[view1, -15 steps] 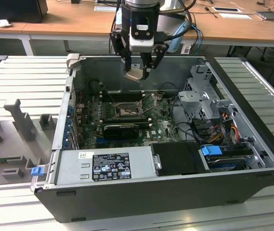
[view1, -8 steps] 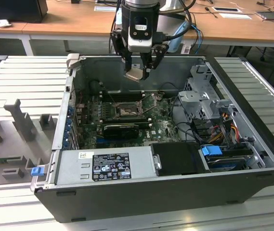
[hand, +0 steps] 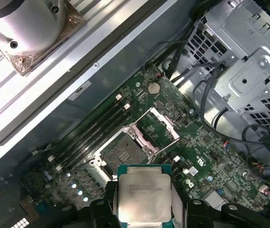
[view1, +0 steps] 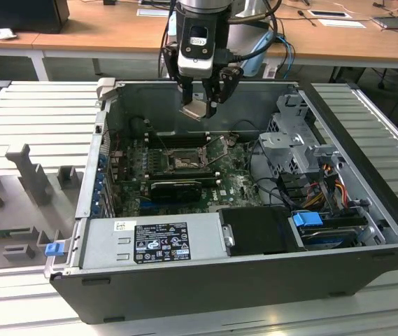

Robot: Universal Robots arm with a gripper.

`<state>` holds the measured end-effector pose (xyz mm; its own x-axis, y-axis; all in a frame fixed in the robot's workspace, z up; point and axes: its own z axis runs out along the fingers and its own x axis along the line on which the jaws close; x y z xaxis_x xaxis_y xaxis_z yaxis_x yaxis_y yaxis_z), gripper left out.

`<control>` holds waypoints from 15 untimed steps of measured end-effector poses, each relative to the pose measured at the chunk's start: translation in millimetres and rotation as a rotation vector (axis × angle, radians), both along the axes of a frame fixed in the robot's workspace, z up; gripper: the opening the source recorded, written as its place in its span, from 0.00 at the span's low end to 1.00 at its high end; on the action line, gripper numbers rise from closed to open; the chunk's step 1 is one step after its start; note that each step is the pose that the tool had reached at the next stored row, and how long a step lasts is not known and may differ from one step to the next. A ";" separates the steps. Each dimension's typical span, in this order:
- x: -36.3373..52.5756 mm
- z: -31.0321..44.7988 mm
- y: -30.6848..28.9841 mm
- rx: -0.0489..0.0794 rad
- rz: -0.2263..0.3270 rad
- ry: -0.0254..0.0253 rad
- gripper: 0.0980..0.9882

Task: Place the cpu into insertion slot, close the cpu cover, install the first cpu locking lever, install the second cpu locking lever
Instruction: 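Place the cpu into insertion slot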

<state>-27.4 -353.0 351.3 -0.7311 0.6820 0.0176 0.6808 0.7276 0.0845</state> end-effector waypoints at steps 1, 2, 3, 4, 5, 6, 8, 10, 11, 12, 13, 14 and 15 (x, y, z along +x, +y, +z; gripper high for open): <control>-1.0 -0.7 0.0 0.000 -0.006 0.0000 0.49; -1.0 -1.6 0.0 0.000 -0.007 0.0000 0.49; -1.1 -2.6 0.0 0.000 -0.007 -0.0001 0.49; -1.1 -3.3 0.0 0.000 -0.007 0.0000 0.49; -1.1 -3.7 0.0 0.000 -0.007 0.0000 0.49; -1.1 -3.8 0.0 0.000 -0.007 0.0001 0.49; -1.1 -3.9 0.0 0.000 -0.012 0.0000 0.49; -1.1 -4.0 0.0 0.000 -0.020 0.0000 0.49; -1.1 -4.0 0.0 0.000 -0.032 -0.0001 0.49; -1.1 -4.0 0.0 0.000 -0.042 0.0000 0.49; -1.1 -4.1 0.0 0.000 -0.052 0.0000 0.49; -1.1 -4.1 0.0 0.000 -0.057 0.0000 0.49; -1.1 -4.2 0.0 0.000 -0.064 0.0000 0.49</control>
